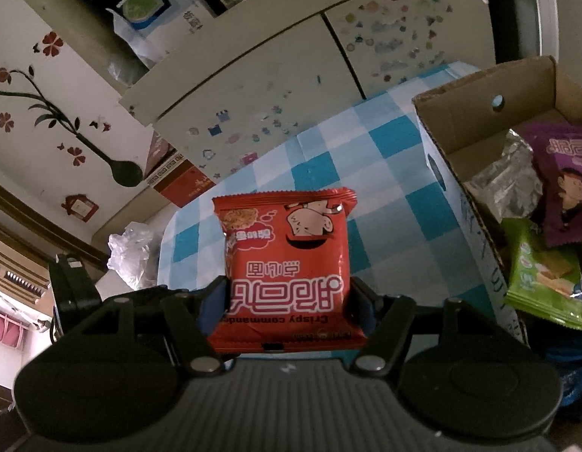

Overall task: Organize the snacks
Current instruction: 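Carry the yellow waffle packet and red packet over the box with both grippers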

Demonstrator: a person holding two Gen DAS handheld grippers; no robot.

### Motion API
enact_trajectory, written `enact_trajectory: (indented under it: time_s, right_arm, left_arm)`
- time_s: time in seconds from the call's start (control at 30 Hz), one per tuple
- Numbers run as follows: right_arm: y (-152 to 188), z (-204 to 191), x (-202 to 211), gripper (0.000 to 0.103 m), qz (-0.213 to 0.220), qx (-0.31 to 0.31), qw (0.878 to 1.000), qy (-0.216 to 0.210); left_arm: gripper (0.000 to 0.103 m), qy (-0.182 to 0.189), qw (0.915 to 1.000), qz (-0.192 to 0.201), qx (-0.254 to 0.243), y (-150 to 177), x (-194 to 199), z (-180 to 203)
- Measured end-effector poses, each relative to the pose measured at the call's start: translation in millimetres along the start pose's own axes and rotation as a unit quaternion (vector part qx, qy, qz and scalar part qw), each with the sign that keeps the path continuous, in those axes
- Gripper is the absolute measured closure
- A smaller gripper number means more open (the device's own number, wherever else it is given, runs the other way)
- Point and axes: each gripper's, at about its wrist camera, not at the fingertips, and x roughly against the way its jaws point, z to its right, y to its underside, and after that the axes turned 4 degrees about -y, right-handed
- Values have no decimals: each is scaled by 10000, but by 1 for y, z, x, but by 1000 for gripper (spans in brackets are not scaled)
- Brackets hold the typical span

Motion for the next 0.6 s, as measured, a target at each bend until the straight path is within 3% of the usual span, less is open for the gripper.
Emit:
enact_trajectory:
  time_s: [0.1, 0.4, 0.47, 0.6]
  right_arm:
    - [-1, 2, 0, 35, 10, -30, 10000, 40]
    - [-2, -2, 4, 35, 95, 42, 9999, 10]
    - [-2, -1, 4, 35, 80, 27, 10000, -3]
    - [-2, 1, 5, 35, 81, 0, 10000, 21]
  left_arm:
    - [58, 22, 9996, 48, 271, 2, 4, -5]
    - [63, 279, 9895, 106, 1415, 8, 21, -15]
    - [62, 154, 9897, -29, 1421, 10, 19, -12]
    - [49, -164, 9952, -226, 935, 16, 15, 3]
